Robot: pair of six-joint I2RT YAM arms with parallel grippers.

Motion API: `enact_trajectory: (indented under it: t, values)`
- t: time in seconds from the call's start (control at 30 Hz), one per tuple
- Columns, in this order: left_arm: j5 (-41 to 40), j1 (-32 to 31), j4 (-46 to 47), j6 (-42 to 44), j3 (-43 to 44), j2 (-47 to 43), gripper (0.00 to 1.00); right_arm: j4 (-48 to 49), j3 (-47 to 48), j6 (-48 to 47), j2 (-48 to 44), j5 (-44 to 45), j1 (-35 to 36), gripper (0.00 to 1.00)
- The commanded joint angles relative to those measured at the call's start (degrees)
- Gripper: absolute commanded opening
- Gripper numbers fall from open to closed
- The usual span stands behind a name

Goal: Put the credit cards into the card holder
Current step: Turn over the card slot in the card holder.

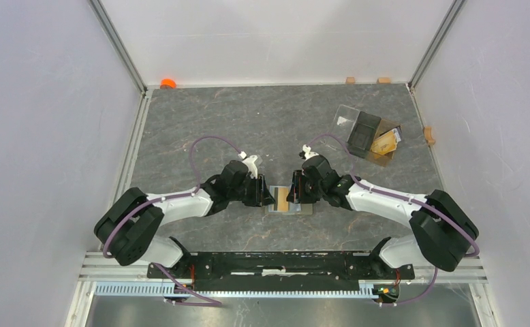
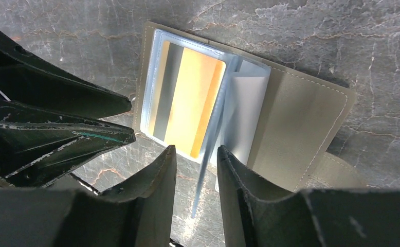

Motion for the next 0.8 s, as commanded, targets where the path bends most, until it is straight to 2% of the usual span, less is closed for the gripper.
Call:
enact_trajectory:
  t: [0.0, 0.2, 0.5, 0.77]
  values:
    - [-1.6, 0.0, -0.6, 0.0, -0.3, -2.7, 0.45, 1.3, 2.4, -0.4, -2.4, -0.3, 0.4, 0.41]
    - [-2.0, 0.4, -2.1, 0.4, -0.4, -4.8, 0.46, 2.0, 3.4, -0.2, -2.7, -0.9, 1.1, 0.43]
    - [-1.6, 0.8, -3.4, 0.7, -0.5, -8.3, 0.46, -1.7, 5.3, -0.6, -4.0, 3.4, 2.3, 0.42]
    - [4.4, 0.7, 3.1, -1.8, 0.8, -7.1, 0.45, -1.9, 4.3, -0.1, -4.8, 3.8, 2.4, 0.32]
